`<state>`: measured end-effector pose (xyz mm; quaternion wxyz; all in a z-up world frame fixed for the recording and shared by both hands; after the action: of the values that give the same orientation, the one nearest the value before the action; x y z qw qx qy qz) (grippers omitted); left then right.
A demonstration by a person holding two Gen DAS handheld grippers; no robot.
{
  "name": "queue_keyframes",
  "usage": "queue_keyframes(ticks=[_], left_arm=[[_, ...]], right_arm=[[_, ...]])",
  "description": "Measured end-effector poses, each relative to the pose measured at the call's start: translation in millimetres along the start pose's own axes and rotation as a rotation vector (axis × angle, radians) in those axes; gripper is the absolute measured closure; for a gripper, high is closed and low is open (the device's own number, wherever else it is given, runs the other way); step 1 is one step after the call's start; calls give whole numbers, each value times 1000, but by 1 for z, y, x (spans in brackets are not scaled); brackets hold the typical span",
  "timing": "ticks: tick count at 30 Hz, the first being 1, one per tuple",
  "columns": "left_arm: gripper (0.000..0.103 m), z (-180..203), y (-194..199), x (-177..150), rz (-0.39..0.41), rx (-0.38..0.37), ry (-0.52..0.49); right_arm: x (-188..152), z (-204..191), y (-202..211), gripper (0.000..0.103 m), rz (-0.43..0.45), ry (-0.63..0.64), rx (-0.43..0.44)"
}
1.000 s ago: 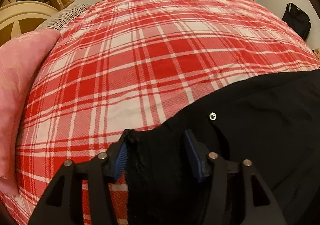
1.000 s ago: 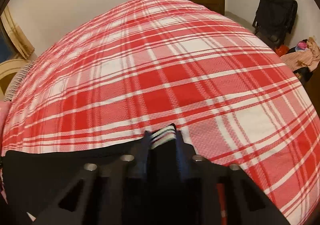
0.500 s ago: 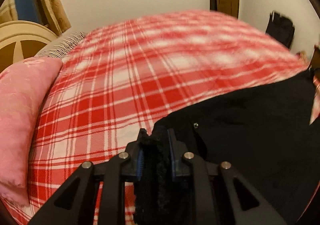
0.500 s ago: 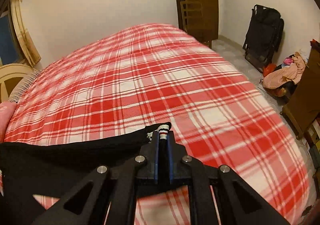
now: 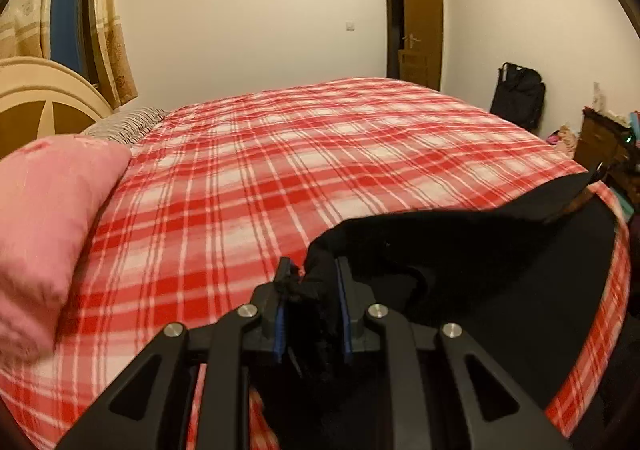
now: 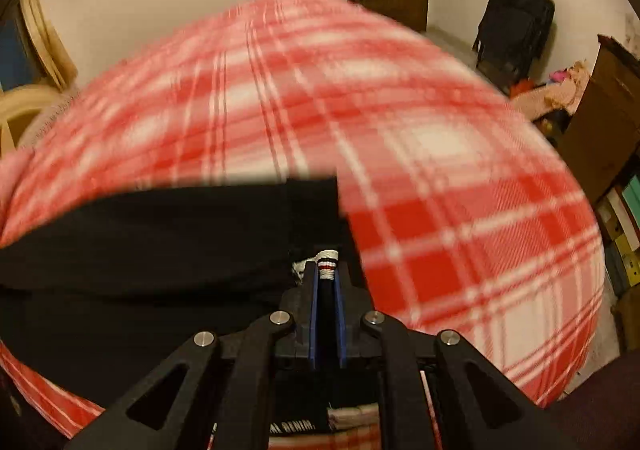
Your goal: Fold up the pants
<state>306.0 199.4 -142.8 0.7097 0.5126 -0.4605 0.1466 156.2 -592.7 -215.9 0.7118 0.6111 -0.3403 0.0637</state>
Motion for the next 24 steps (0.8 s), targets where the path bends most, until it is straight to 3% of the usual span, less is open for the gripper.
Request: queue_keyframes(ticks=[2,4,6,8,11,15,18,24], left_arm=[[82,6,0,-23,-16,-25,24],[82,10,-9,-48,-54,-22,37],[82,7,-19,-64,-75,-23,68],[82,6,-19,-68,-59,-28,92],[82,8,-13,-63,-27,-33,97],[82,9,-9,-63,-15,-35,84],[82,8,-9,-65,-9,-39,85],[82,11,-3,-63,1,-34,59]], right_arm=[[1,3,0,87,7,-27,-3],[7,8,12,57,9,-43,-72],[17,-4,35,57,70,11,-121],[30,-40,62,57,146,111,-130],[36,-130,83,57,201,297,-62],[12,-276,75,57,234,616,48],[-24,-370,58,57,208,792,157],[-42,-458,36,57,229,926,213]])
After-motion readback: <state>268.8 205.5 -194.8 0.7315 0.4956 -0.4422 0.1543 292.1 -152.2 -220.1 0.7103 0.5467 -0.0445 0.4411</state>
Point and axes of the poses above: each gripper's, at about its wrist camera, not at the fingertips, and y roughly against the way its jaws point, z to its right, x to its top, the point moved 9 cm from there along -y, roughly the way its jaws point, and after that the axes turned 6 degrees about -x, right-handed, at the moved point
